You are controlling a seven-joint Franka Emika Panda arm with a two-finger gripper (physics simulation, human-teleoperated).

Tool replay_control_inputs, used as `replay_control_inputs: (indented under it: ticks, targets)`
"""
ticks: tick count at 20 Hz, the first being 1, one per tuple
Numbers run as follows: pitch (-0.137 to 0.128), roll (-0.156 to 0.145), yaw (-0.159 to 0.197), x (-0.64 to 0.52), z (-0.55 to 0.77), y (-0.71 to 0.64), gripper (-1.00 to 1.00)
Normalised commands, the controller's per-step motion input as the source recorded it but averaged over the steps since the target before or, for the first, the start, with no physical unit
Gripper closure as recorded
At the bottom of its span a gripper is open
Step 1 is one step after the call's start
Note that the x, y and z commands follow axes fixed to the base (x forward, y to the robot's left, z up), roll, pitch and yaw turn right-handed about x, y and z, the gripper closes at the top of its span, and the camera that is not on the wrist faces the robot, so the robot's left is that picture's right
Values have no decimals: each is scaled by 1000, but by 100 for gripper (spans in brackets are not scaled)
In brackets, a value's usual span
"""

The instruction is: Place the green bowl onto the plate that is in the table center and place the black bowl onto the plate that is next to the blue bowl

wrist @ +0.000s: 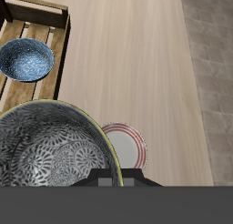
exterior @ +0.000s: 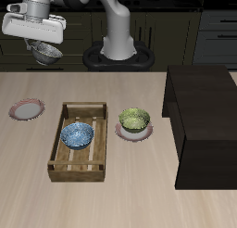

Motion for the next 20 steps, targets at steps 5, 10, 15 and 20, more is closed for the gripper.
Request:
replay_control_inputs:
  ticks: [5, 10, 15, 20]
  targets:
    - [24, 97, 16, 108, -63, -61, 100]
    - [25, 38, -13, 108, 3, -309, 100]
    - [16, 25, 2, -176, -113, -302, 100]
    - [14, 7, -16, -217, -52, -479, 100]
